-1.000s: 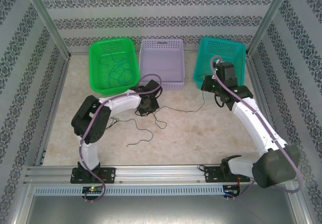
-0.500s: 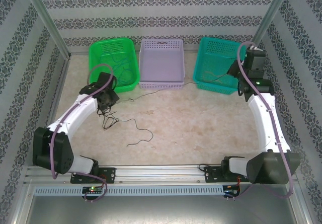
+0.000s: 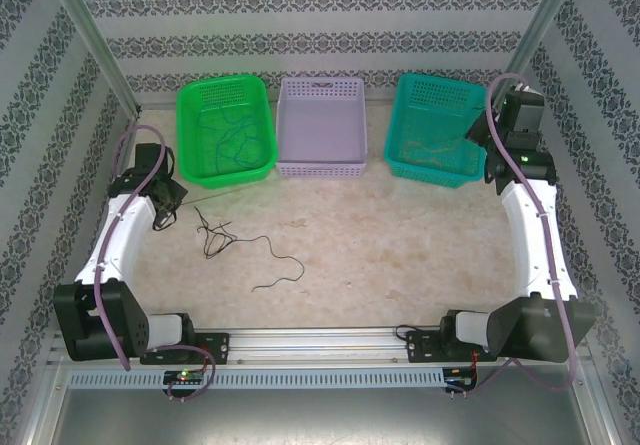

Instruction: Untangle the cables

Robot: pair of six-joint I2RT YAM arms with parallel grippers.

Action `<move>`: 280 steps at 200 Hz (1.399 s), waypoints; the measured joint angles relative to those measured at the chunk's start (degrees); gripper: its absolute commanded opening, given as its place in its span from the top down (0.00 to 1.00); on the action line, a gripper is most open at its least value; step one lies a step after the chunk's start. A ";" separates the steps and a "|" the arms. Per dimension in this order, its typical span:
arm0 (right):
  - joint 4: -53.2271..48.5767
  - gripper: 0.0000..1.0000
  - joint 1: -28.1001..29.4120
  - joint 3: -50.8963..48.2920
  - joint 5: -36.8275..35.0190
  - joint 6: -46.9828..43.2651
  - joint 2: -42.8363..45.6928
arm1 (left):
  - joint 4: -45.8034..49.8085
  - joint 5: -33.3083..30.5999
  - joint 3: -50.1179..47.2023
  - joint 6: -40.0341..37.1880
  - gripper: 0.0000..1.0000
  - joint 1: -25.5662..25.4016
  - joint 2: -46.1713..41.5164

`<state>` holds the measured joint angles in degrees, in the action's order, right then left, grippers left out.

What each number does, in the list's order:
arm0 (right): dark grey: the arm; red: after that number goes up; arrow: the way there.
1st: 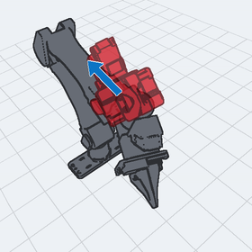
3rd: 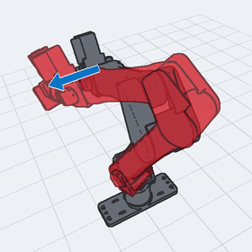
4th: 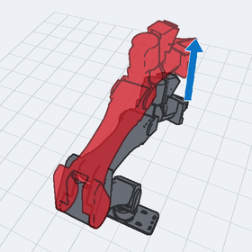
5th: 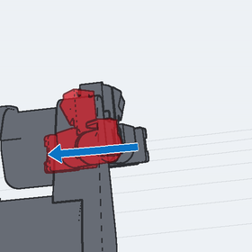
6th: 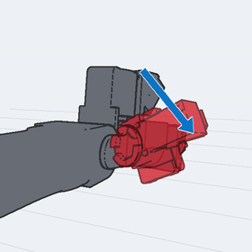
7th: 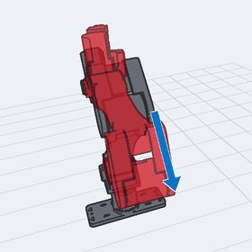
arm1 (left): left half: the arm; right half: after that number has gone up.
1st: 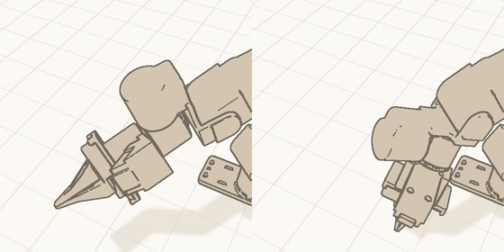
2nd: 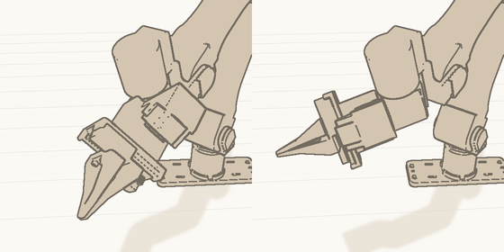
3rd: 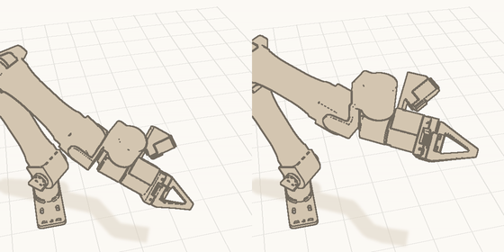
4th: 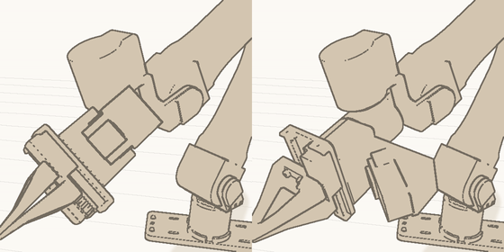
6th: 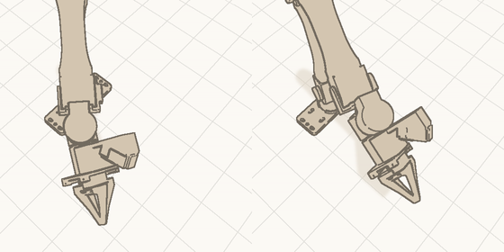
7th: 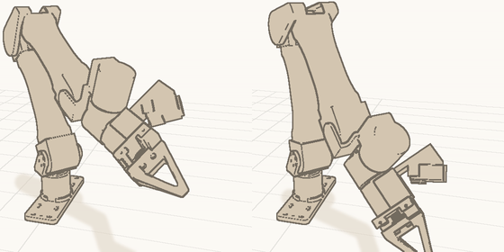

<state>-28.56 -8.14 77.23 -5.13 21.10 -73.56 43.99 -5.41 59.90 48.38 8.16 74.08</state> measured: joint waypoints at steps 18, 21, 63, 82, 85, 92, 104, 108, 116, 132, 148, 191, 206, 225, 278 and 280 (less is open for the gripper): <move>0.09 1.00 -0.28 0.07 1.03 0.22 -0.39 | 0.02 0.92 0.00 0.00 1.00 0.37 0.00; 0.17 1.00 -0.37 0.09 1.22 0.37 -0.46 | 0.04 1.05 0.00 0.00 1.00 0.44 0.00; 6.34 1.00 -1.36 0.22 8.68 2.29 -2.14 | 0.02 4.70 -0.42 -0.02 1.00 0.83 -0.35; 10.36 1.00 -1.51 1.90 13.81 3.28 -4.17 | 0.02 6.67 -0.55 -0.26 1.00 0.04 -1.22; 10.97 1.00 -1.51 2.34 14.69 3.52 -4.66 | 0.04 6.84 -0.55 -0.31 1.00 -0.37 -1.44; 12.48 1.00 -1.51 3.48 16.48 3.96 -5.68 | 0.04 7.10 -0.55 -0.44 1.00 -1.64 -1.97; 16.26 1.00 -1.51 5.35 19.96 4.79 -7.50 | 0.26 7.32 -0.52 -0.66 1.00 -5.70 -3.04; 17.51 1.00 -1.51 5.77 20.96 5.16 -7.93 | 0.28 7.15 -0.52 -0.74 1.00 -7.63 -3.34; 20.35 1.00 -1.53 6.67 23.39 5.95 -9.01 | 0.26 7.06 -0.52 -0.85 1.00 -11.96 -4.02; 25.73 1.00 -1.77 9.01 28.79 7.98 -11.65 | 0.20 6.80 -0.52 -0.81 1.00 -21.11 -5.16; 31.71 1.00 -1.88 12.55 34.53 10.45 -15.37 | 0.04 6.32 -0.26 -0.39 1.00 -30.45 -5.79; 36.57 1.00 0.42 18.08 43.25 12.72 -21.40 | -3.52 5.25 7.04 0.13 1.00 -41.68 -3.98; 36.30 1.00 2.51 17.92 43.47 11.72 -21.29 | -5.73 5.42 10.12 0.85 1.00 -42.21 -2.14; 35.93 1.00 5.05 16.09 42.40 9.79 -19.74 | -9.20 6.69 11.30 2.49 1.00 -42.25 0.55; 31.19 1.00 10.36 8.44 32.15 -2.58 -10.58 | -15.58 12.81 12.55 9.53 0.48 -42.58 11.15; 31.28 1.00 10.54 7.96 31.41 -3.21 -10.08 | -15.54 12.96 12.94 9.88 0.46 -42.62 11.63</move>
<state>2.72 2.39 85.19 26.28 17.89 -83.64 28.45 7.55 72.84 58.26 -34.46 85.71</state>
